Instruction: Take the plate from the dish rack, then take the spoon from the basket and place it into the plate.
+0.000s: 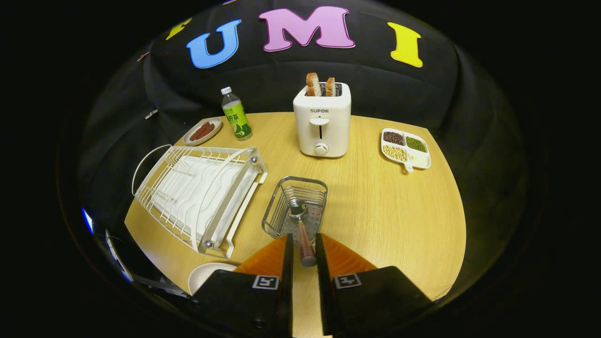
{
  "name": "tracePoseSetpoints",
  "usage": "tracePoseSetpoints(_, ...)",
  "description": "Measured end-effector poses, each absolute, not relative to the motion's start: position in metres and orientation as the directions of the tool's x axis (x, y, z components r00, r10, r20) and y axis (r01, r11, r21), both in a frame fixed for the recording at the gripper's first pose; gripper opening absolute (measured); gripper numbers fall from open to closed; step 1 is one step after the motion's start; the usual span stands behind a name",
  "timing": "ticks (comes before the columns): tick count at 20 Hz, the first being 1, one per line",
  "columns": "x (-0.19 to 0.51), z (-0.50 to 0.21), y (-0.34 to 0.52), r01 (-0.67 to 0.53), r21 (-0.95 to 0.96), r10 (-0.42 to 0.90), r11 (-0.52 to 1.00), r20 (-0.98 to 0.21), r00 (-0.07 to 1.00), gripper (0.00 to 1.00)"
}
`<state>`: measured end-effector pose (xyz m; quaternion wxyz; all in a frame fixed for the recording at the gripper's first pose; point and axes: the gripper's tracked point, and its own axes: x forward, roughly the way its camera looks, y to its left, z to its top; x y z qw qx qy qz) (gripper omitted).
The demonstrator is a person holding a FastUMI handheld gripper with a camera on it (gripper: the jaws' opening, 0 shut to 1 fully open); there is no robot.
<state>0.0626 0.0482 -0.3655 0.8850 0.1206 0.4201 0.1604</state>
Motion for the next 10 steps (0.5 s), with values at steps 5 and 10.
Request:
tracePoseSetpoints(5,0.061,-0.363,0.048,-0.173,0.340,0.373,0.924,-0.714,0.592,0.13)
tracePoseSetpoints(10,0.059,-0.343,0.035,-0.150,0.334,0.351,0.930,-0.697,0.626,0.13)
